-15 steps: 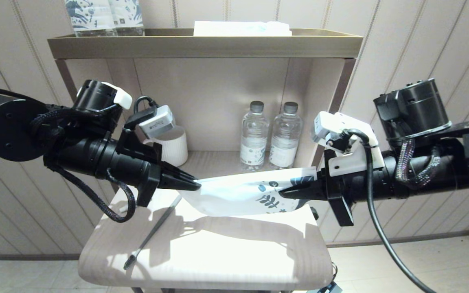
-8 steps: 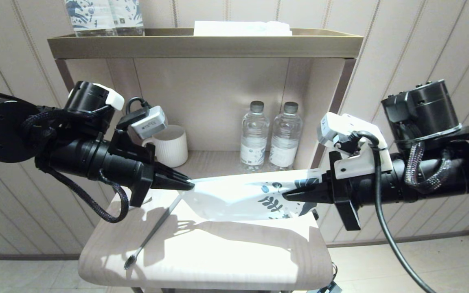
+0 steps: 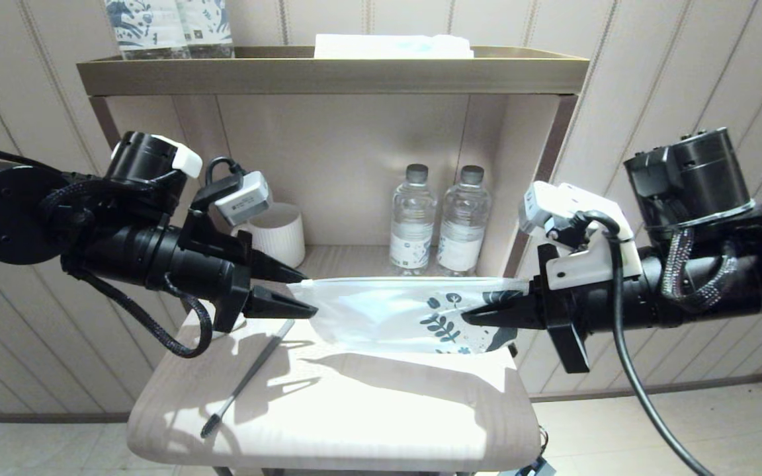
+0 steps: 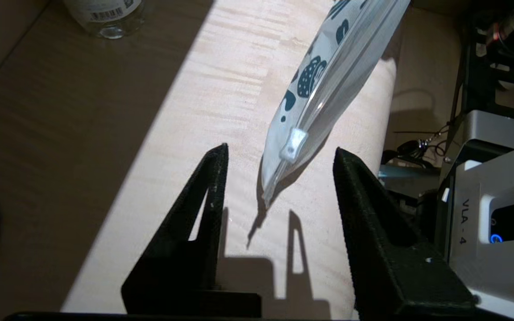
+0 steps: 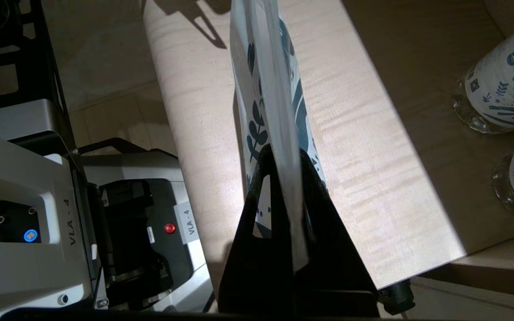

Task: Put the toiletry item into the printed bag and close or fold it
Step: Open the storage bag, then pick up the toothpaste

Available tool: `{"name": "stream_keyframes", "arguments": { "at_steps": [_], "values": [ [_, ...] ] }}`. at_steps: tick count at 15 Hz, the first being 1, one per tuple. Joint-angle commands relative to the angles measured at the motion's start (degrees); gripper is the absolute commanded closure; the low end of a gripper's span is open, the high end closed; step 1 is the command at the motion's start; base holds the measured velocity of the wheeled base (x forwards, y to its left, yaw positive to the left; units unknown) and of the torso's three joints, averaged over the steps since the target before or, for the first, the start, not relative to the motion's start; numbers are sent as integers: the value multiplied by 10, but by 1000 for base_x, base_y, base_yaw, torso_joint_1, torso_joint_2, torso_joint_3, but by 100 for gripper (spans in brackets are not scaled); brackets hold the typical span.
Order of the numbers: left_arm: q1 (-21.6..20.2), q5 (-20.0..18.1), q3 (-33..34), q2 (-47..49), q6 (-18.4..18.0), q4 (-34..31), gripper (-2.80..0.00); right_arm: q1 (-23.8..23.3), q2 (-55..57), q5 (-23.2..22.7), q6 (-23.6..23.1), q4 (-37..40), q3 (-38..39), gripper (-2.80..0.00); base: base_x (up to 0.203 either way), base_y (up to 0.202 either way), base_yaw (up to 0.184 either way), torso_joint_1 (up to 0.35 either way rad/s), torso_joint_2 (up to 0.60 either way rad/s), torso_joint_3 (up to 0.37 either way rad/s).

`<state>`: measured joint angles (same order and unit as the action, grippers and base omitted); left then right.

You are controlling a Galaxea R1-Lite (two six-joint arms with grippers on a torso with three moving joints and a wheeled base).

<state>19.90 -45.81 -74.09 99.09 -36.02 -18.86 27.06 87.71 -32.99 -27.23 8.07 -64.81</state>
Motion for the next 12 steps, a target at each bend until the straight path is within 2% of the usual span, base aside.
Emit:
{"name": "stream_keyframes", "arguments": {
  "at_steps": [1,7,12],
  "values": [
    [1,-3,0,2,-1,0,-280,0,3,-2,-2,0,1,0,0,0,0,0,0,0],
    [5,-26,4,21,-3,0,-280,4,11,-16,-1,-10,-4,0,0,0,0,0,0,0],
    [8,-26,7,30,-3,0,-280,4,22,-18,-1,-23,-7,0,0,0,0,0,0,0]
  ]
}}
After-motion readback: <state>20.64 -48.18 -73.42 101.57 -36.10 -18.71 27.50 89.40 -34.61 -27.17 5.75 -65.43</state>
